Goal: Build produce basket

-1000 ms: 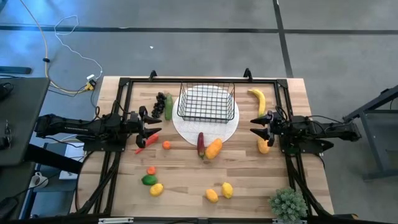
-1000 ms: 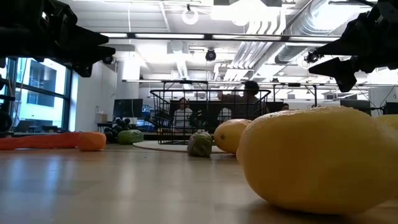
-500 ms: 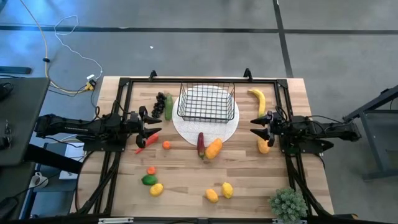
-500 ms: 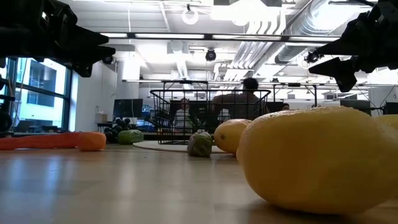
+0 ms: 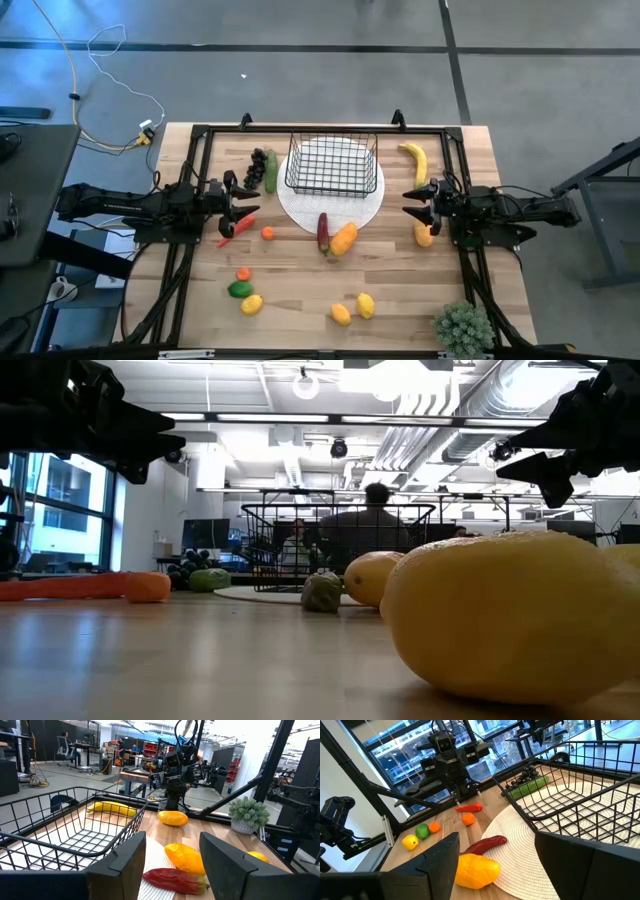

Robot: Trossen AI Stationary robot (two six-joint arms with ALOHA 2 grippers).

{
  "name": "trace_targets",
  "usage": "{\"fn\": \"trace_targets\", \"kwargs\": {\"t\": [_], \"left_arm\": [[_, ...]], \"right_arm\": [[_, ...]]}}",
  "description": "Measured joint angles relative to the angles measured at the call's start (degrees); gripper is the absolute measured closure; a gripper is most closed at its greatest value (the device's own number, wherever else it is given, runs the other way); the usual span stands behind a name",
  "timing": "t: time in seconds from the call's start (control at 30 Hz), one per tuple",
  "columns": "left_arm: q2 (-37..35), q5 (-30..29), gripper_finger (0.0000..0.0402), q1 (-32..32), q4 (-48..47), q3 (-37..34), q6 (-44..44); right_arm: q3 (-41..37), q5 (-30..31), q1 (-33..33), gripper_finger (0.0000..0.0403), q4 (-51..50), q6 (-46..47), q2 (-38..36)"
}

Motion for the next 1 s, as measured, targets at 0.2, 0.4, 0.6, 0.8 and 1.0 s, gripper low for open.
{"fn": "trace_targets", "kwargs": {"t": [0.2, 0.4, 0.6, 0.8, 1.0], "left_arm": [[0.02, 0.00, 0.0227, 0.00, 0.01, 0.00, 0.00], [0.00, 0.01, 0.0227, 0.00, 0.01, 0.00, 0.00], [0.00, 0.01, 0.0227, 0.01, 0.01, 0.00, 0.00], [0.01, -0.01, 0.0227, -0.01, 0.01, 0.00, 0.01], [0.02, -0.01, 0.0227, 0.01, -0.01, 0.00, 0.00]], "right_arm": [[0.00, 0.01, 0.02, 0.0162, -0.02, 3.98, 0.00], [0.00, 0.24, 0.02, 0.0162, -0.05, 7.57, 0.00], [1.78, 2.28, 0.00, 0.0152, -4.53, 10.73, 0.07], [7.21, 8.28, 0.00, 0.0091, -13.24, 15.32, 3.95], [15.23, 10.94, 0.00, 0.0049, -23.40, 25.90, 14.52]]}}
